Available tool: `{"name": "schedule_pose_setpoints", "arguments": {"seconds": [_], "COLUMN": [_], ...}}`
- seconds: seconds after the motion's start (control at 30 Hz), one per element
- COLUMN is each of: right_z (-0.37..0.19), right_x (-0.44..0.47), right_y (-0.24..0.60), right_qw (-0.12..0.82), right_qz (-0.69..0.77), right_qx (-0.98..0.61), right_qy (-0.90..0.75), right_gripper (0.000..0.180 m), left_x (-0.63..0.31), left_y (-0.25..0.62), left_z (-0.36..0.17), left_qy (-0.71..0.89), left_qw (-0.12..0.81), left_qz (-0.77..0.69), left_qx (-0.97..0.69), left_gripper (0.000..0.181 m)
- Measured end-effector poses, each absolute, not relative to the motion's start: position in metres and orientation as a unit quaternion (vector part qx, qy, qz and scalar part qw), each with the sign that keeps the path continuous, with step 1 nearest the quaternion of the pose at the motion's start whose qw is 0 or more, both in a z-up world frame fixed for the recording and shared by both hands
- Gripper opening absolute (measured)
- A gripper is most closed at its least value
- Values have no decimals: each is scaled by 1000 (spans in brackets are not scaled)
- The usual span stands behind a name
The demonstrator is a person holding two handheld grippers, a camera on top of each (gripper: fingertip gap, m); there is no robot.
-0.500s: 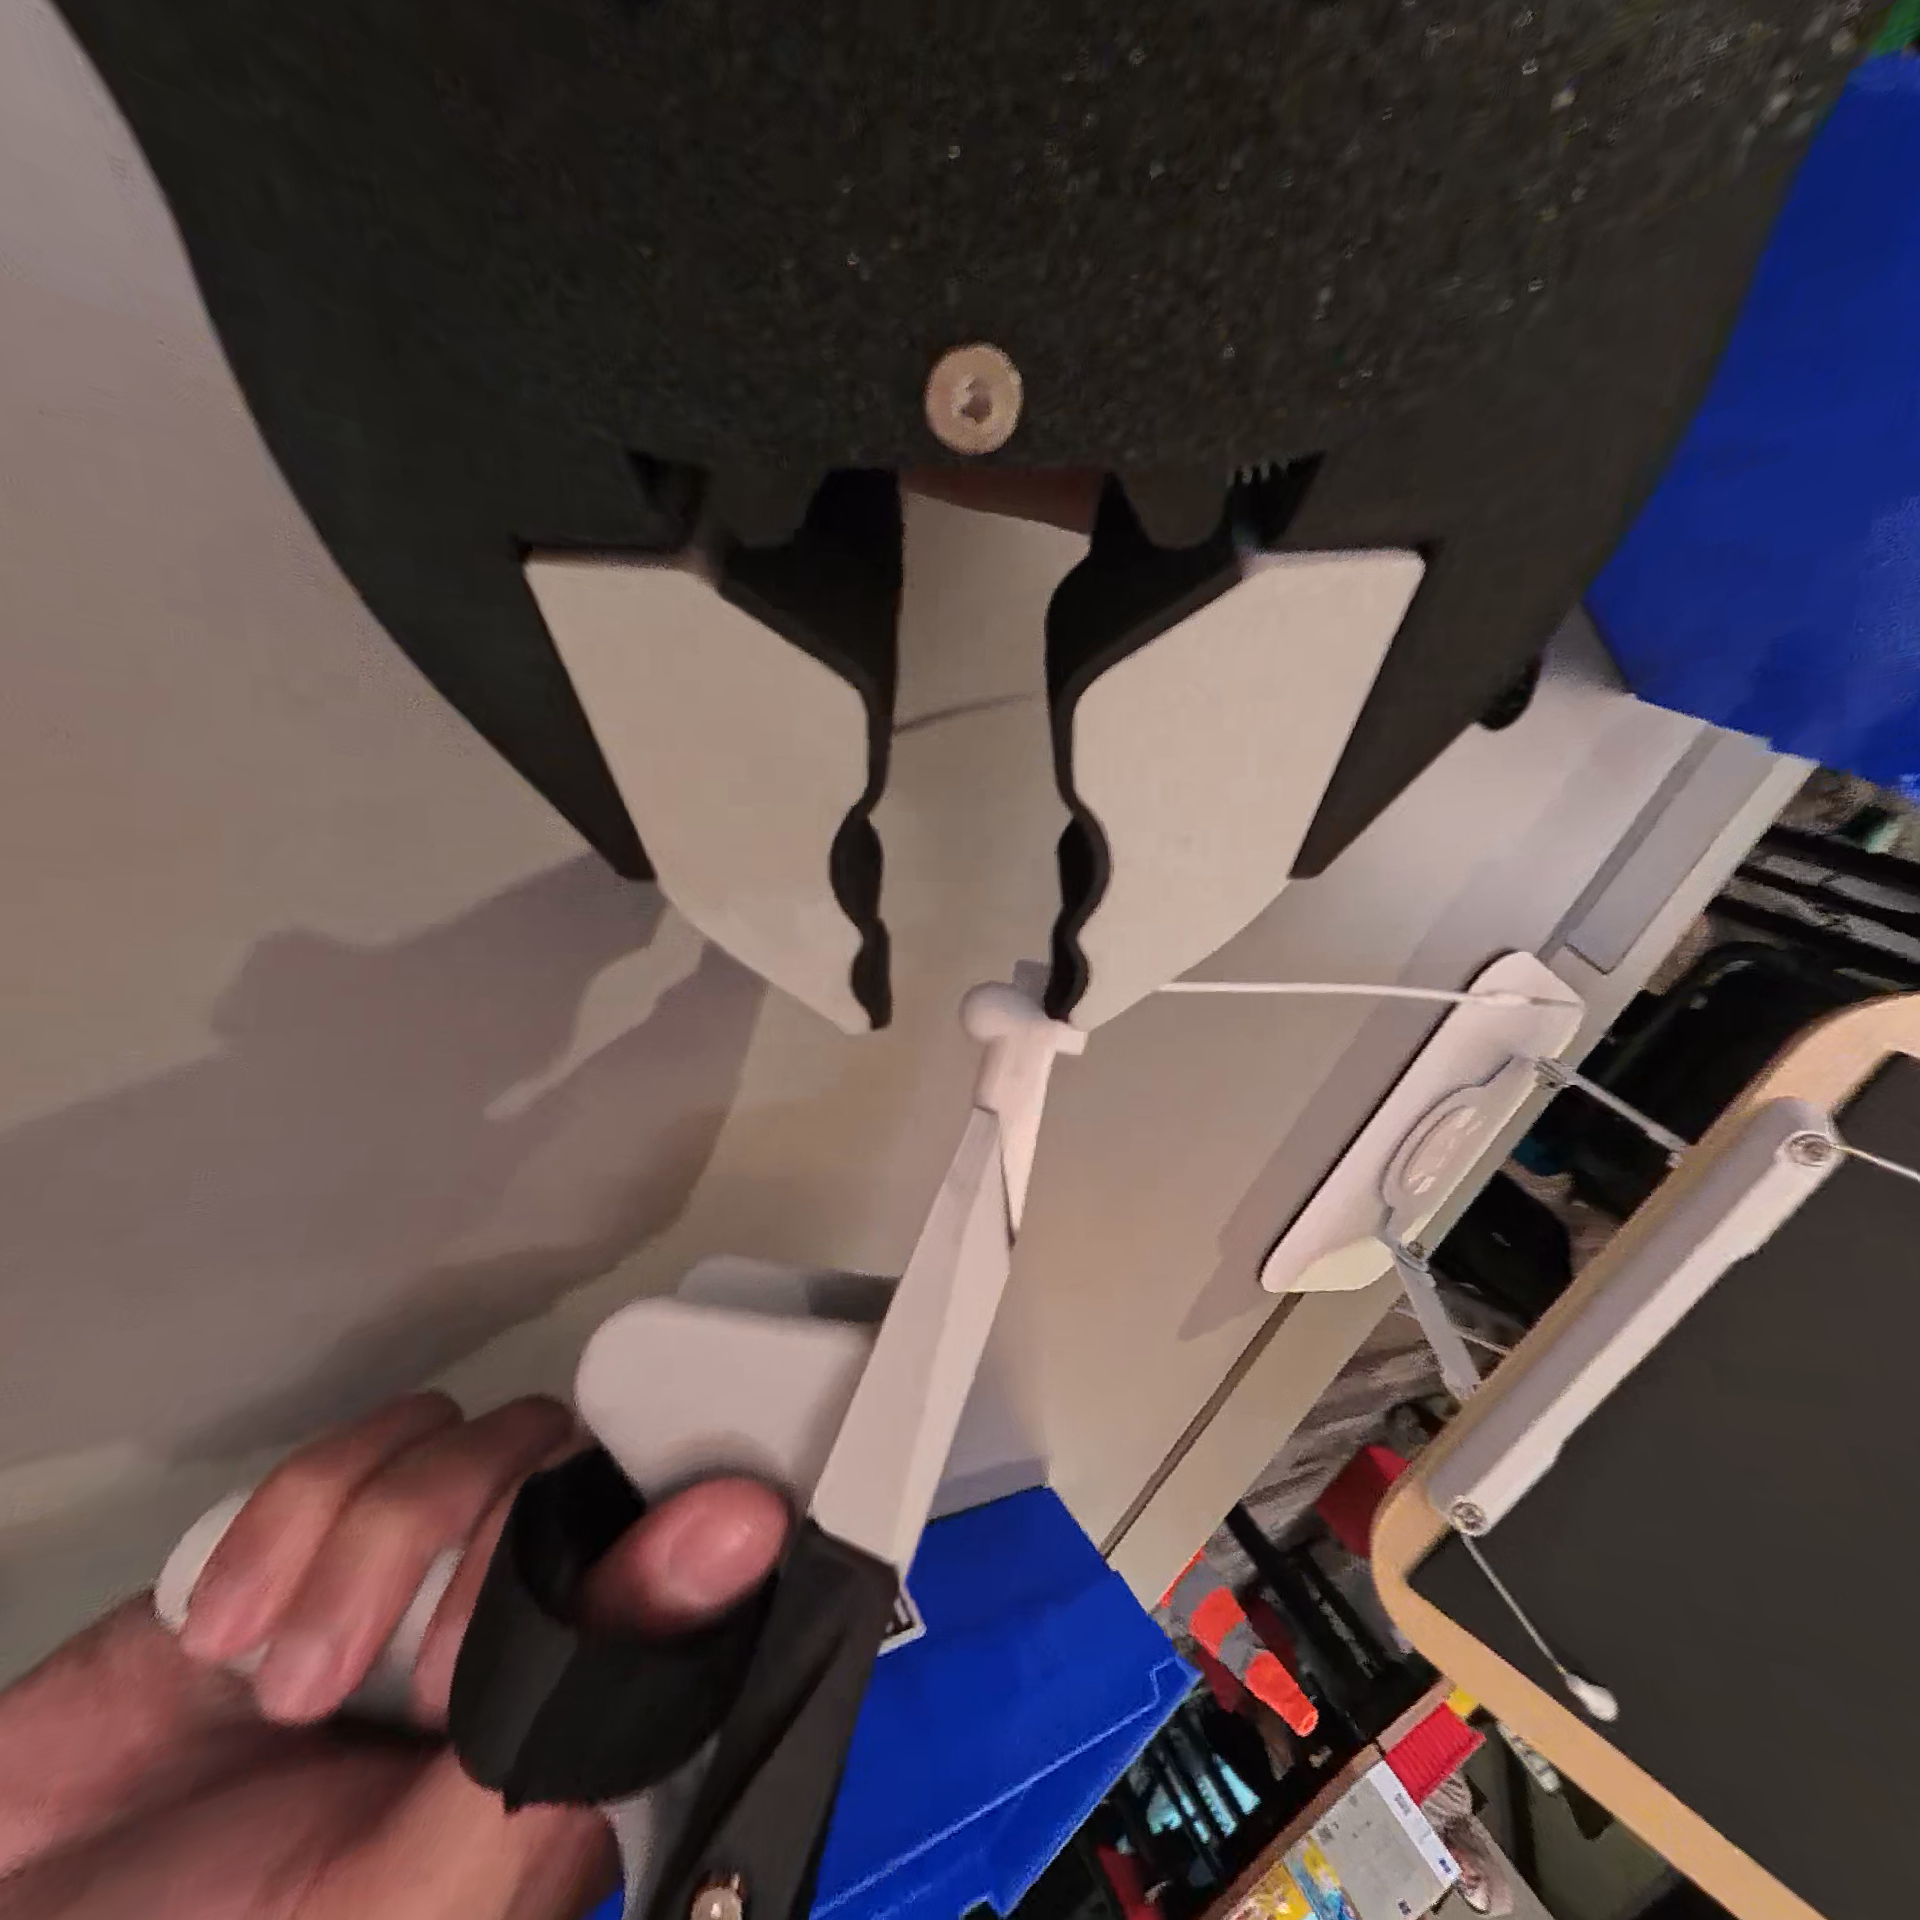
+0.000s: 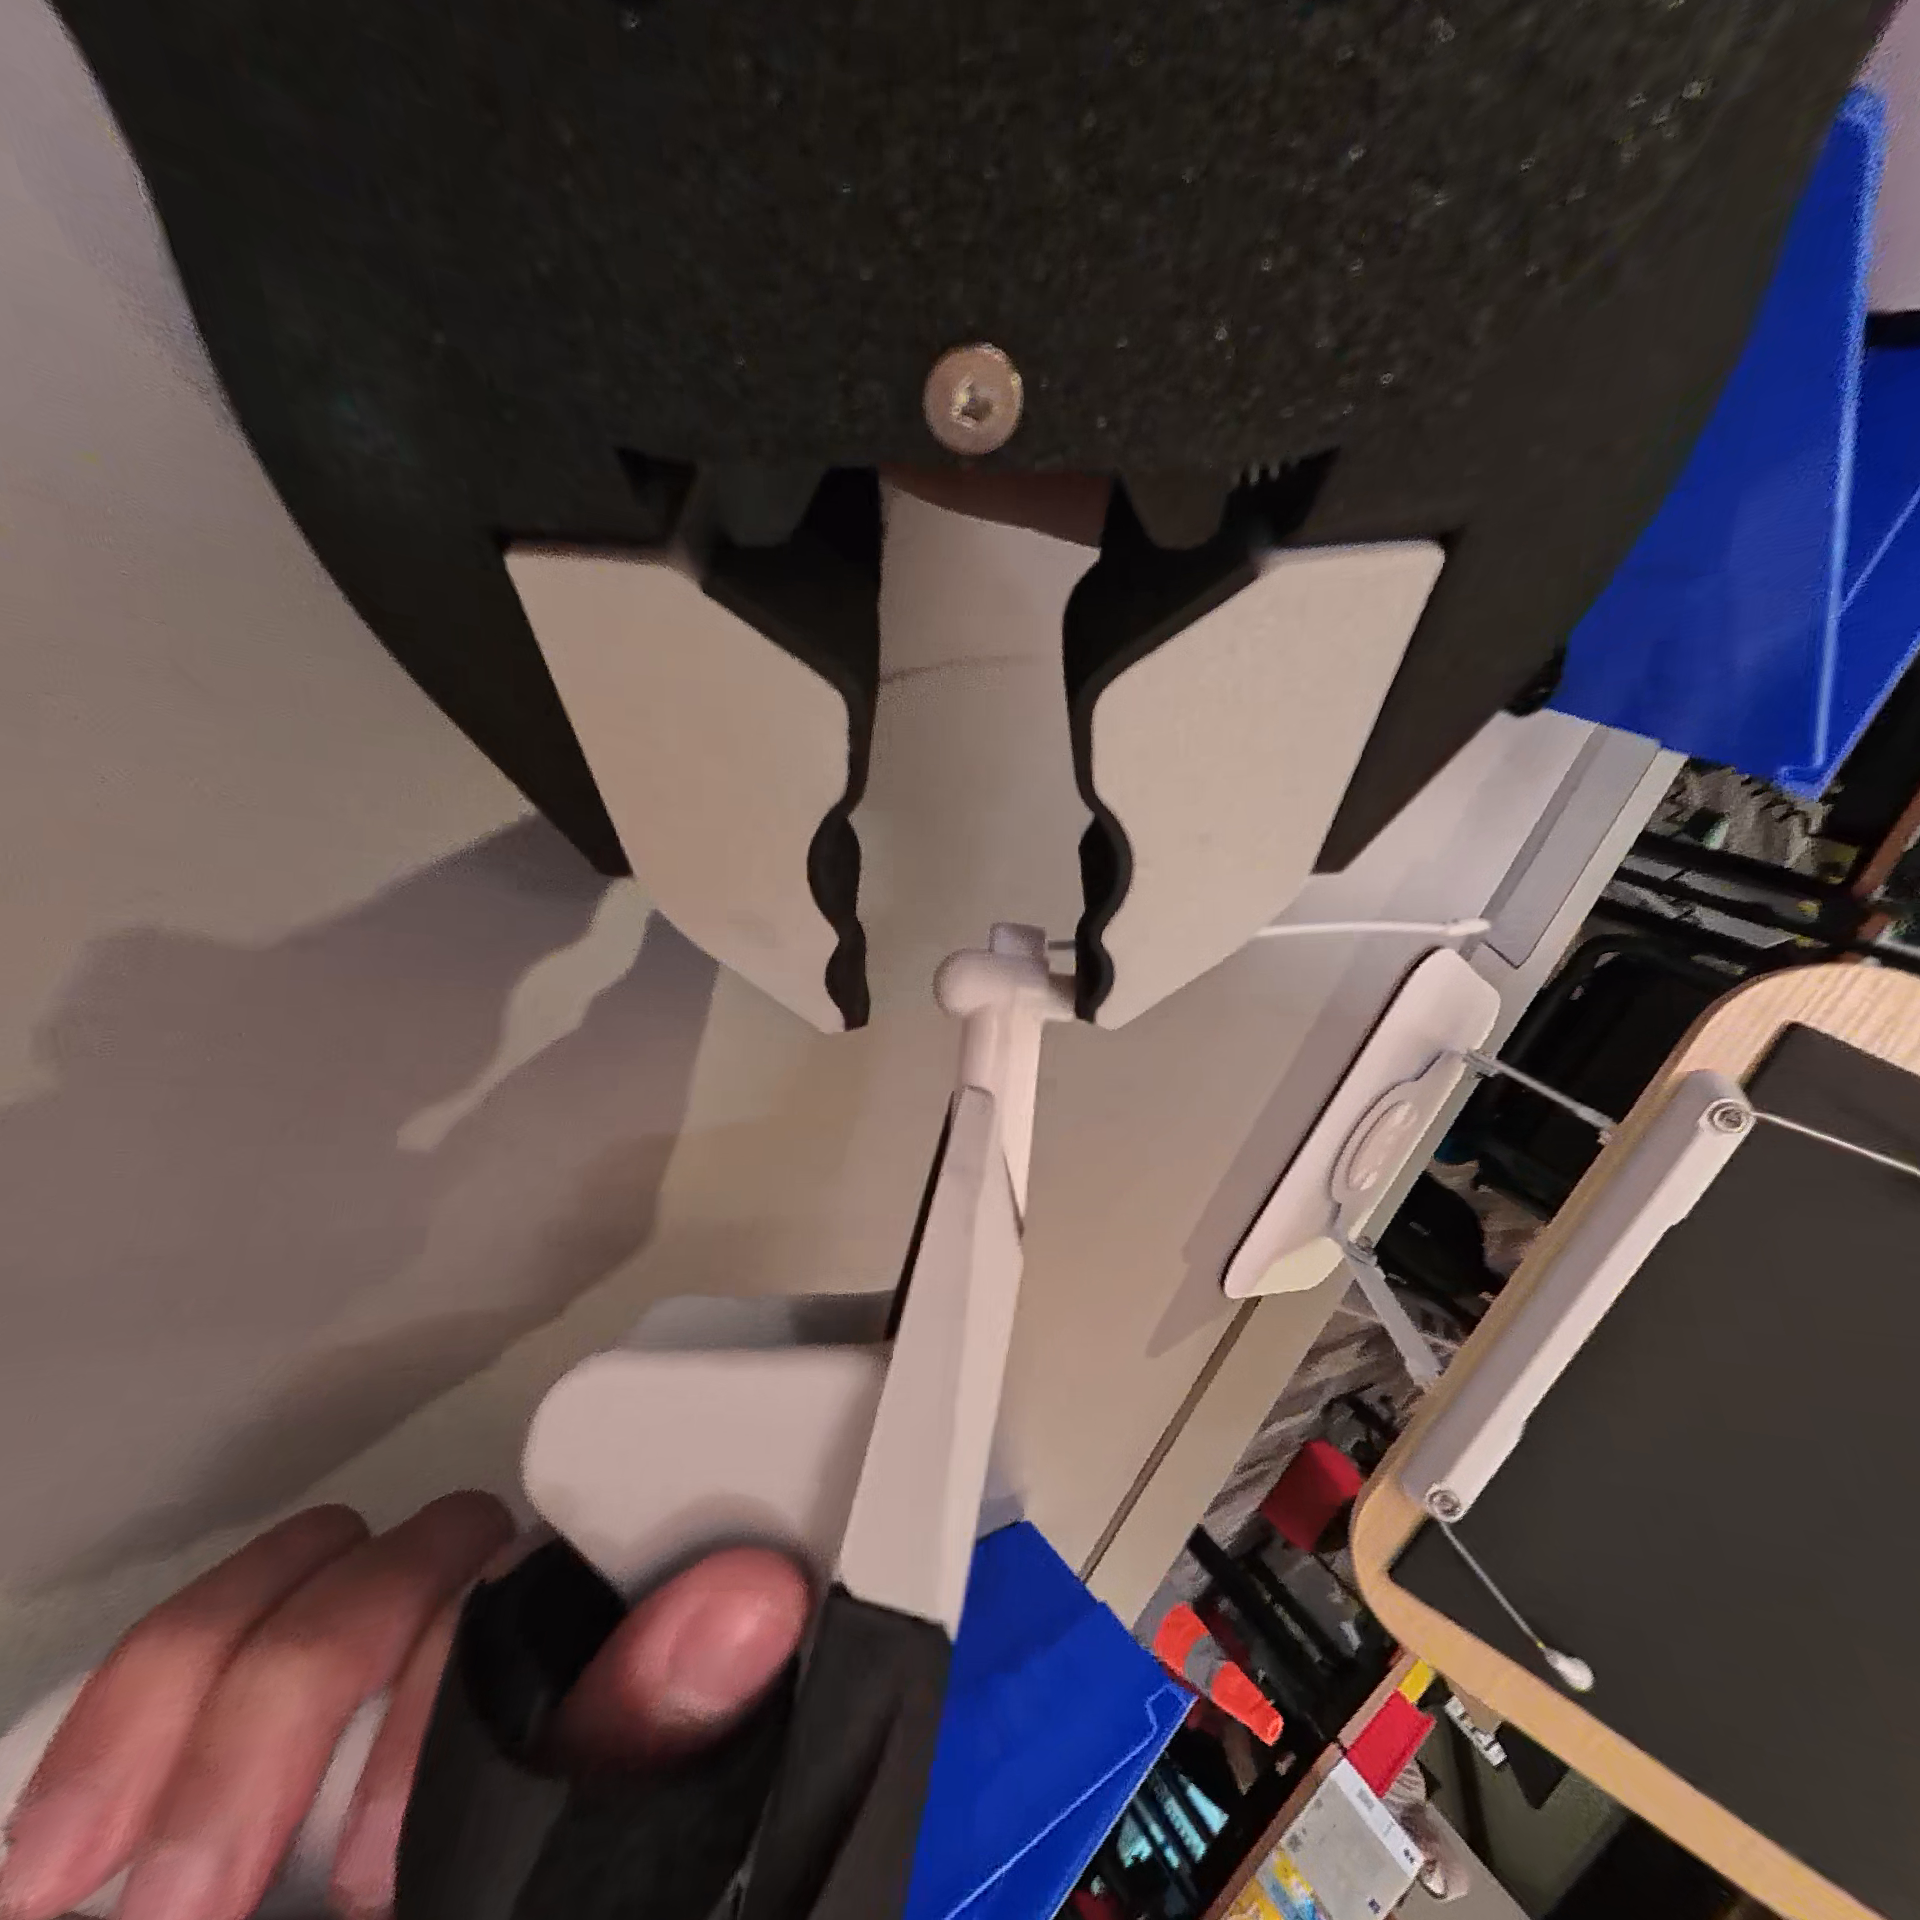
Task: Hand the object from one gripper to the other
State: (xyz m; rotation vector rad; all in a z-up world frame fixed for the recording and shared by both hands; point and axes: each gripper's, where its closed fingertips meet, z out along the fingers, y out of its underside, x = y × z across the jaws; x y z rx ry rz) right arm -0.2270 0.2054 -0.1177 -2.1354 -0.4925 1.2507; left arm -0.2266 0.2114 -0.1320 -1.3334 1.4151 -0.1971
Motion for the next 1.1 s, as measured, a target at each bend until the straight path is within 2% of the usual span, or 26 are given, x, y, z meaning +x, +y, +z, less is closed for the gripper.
{"name": "schedule_pose_setpoints", "arguments": {"seconds": [0.07, 0.23, 0.33, 0.43, 0.47, 0.53, 0.63, 0.7, 0.83, 0.9, 0.93, 1.0, 1.1], "right_z": [-119, -96, -72, -64, -60, -51, -34, -43, -45, -42, -40, -45, -49], "right_x": [-228, -229, -218, -207, -209, -219, -229, -240, -250, -251, -250, -250, -249], "right_y": [204, 202, 210, 214, 209, 193, 171, 164, 160, 159, 158, 160, 161], "right_qw": [304, 353, 427, 462, 440, 335, 176, 122, 95, 99, 101, 110, 109], "right_qz": [467, 500, 509, 508, 548, 667, 796, 802, 815, 819, 821, 809, 803], "right_qx": [-808, -760, -713, -694, -680, -644, -566, -575, -564, -557, -553, -567, -576], "right_qy": [-190, -220, -223, -218, -207, -169, -124, -110, -95, -100, -103, -108, -109], "right_gripper": [11, 16, 36, 45, 48, 63, 86, 91, 90, 80, 66, 52, 51], "left_x": [-229, -230, -234, -238, -239, -244, -246, -241, -228, -223, -221, -219, -218], "left_y": [218, 221, 223, 213, 207, 198, 190, 183, 172, 169, 168, 167, 168], "left_z": [-134, -117, -97, -65, -54, -41, -35, -38, -52, -60, -63, -64, -68], "left_qy": [597, 573, 514, 441, 422, 405, 423, 447, 492, 511, 518, 521, 524], "left_qw": [560, 573, 584, 570, 560, 551, 591, 602, 599, 595, 595, 599, 593], "left_qz": [-51, -71, -167, -357, -420, -493, -482, -463, -428, -412, -404, -397, -392], "left_qx": [-573, -582, -606, -595, -576, -539, -489, -473, -465, -463, -462, -461, -468], "left_gripper": [27, 26, 26, 26, 26, 26, 26, 26, 26, 26, 26, 26, 26]}}
